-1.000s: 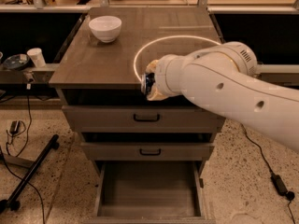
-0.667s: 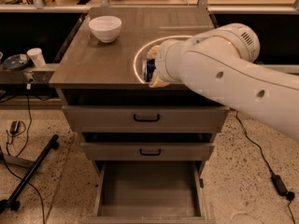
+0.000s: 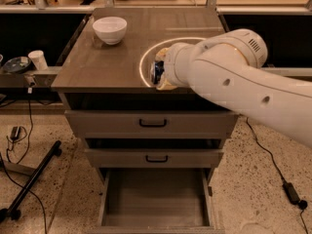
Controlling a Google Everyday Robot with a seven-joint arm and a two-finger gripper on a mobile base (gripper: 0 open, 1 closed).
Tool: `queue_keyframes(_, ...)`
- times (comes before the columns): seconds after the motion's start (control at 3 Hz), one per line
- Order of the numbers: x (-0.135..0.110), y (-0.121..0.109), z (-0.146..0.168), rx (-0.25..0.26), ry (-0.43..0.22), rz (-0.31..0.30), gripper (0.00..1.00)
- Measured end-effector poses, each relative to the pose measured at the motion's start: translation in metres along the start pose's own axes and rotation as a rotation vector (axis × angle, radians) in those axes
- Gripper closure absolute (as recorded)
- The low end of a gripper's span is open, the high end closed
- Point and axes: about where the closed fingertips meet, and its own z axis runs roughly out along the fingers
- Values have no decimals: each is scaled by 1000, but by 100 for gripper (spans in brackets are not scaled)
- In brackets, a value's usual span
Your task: Pick pepsi can from bottom drawer and place on counter
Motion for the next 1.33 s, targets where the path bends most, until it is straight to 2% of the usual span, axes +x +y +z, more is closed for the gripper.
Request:
queue_keyframes(0.67, 23, -3, 47, 11, -4, 26, 100)
queue_keyframes(1.33, 23, -3, 47, 11, -4, 26, 94)
